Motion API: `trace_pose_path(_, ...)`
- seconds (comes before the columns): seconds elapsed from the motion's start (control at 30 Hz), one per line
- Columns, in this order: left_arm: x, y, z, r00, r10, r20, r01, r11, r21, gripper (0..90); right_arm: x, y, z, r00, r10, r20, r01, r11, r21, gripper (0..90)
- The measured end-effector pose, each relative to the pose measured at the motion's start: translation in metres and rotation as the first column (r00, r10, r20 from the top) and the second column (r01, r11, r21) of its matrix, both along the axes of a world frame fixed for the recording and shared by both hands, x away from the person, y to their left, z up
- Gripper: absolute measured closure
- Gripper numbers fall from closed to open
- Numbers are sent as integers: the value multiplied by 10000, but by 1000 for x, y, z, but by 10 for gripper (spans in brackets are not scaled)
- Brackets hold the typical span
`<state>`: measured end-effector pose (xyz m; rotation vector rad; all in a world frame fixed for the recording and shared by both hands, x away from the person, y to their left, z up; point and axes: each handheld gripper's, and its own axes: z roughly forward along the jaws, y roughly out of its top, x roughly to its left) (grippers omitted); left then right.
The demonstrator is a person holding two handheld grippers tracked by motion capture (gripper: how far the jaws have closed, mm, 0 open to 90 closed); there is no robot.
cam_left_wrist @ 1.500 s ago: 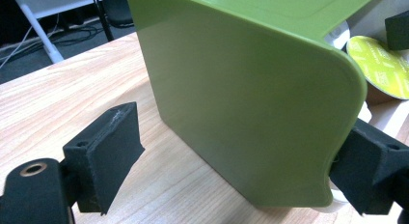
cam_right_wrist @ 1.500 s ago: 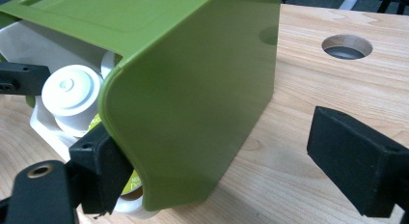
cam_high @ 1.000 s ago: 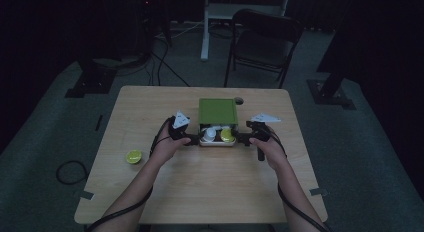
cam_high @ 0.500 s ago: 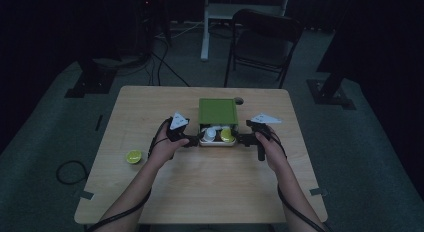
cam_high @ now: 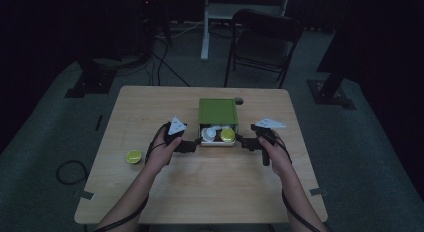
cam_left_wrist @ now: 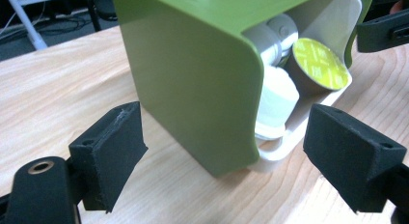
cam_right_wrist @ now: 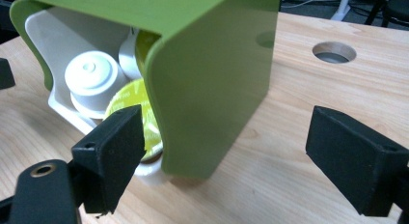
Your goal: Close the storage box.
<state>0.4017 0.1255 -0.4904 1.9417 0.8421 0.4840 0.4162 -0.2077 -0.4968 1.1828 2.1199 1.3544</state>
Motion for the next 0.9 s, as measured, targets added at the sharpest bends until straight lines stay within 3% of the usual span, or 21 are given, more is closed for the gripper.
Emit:
trace_pose_path(0.17, -7, 5, -6, 10000, -11, -70, 12, 9999, 144, 146, -7, -7, -3, 9999, -76, -114, 76, 10000, 27, 132)
trace_pose_path(0.63, -27, 21, -24, 9966, 617, -551, -603, 9978, 257, 147, -26, -33, -17, 9983, -521, -246, 515, 9984, -240, 133)
trace_pose_path(0.9, -40, 23, -33, 9960, 597, -668, -562, 9970, 530, 147, -36, -49, -25, 9958, -834, -377, 819, 9958, -409, 132)
